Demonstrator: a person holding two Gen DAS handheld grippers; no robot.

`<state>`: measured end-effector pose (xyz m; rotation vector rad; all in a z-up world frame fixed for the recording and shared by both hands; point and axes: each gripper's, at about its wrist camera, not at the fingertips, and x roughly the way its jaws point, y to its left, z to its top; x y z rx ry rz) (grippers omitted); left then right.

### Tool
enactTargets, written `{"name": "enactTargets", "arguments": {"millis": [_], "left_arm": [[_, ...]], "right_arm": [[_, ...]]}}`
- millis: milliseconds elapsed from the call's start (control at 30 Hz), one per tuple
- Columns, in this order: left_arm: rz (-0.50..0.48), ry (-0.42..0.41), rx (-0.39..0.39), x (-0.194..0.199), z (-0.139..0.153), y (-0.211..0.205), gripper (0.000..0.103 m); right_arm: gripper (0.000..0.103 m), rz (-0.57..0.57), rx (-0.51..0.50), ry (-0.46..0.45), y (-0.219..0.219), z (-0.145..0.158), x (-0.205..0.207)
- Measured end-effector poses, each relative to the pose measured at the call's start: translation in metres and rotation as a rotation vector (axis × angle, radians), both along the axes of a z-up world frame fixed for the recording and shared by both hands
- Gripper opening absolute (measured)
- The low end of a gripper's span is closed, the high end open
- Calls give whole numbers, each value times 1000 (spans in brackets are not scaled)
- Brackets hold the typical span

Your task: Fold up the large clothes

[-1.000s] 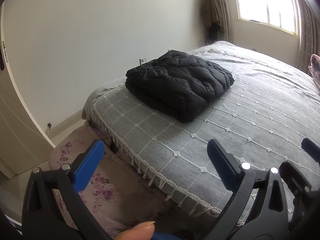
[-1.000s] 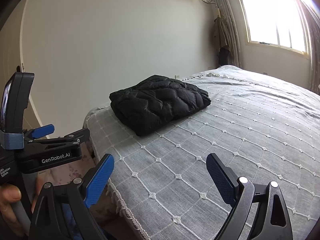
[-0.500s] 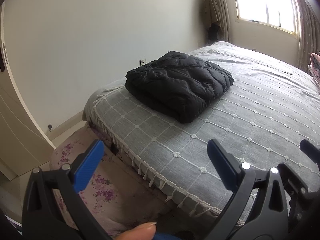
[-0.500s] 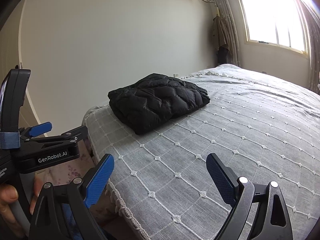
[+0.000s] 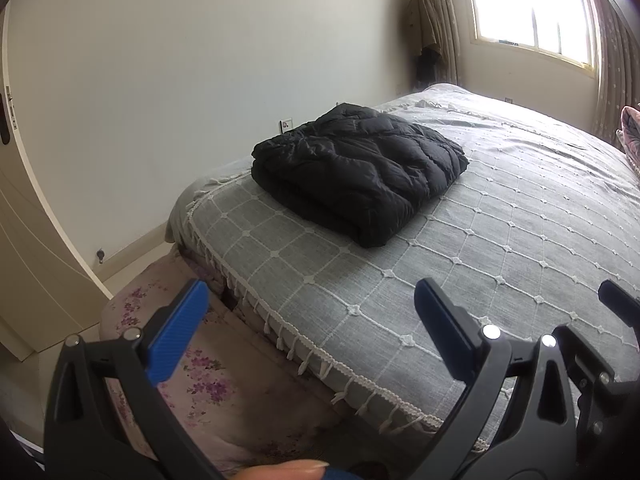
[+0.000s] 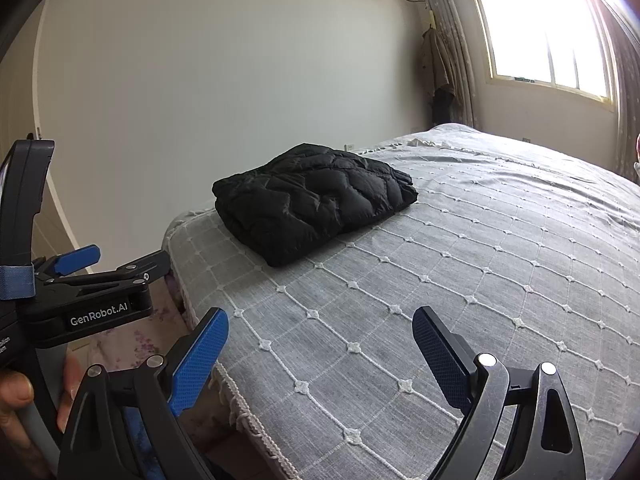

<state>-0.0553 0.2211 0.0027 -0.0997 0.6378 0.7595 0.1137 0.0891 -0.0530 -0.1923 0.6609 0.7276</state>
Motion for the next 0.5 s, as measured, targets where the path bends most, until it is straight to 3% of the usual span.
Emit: {"name": "enactTargets", "arguments": {"millis": [500], "left_arm": [[-1,-9,1,-1,1,2,102]], "right_arm": [[94,-5,-1,4,1,-1,1]]}}
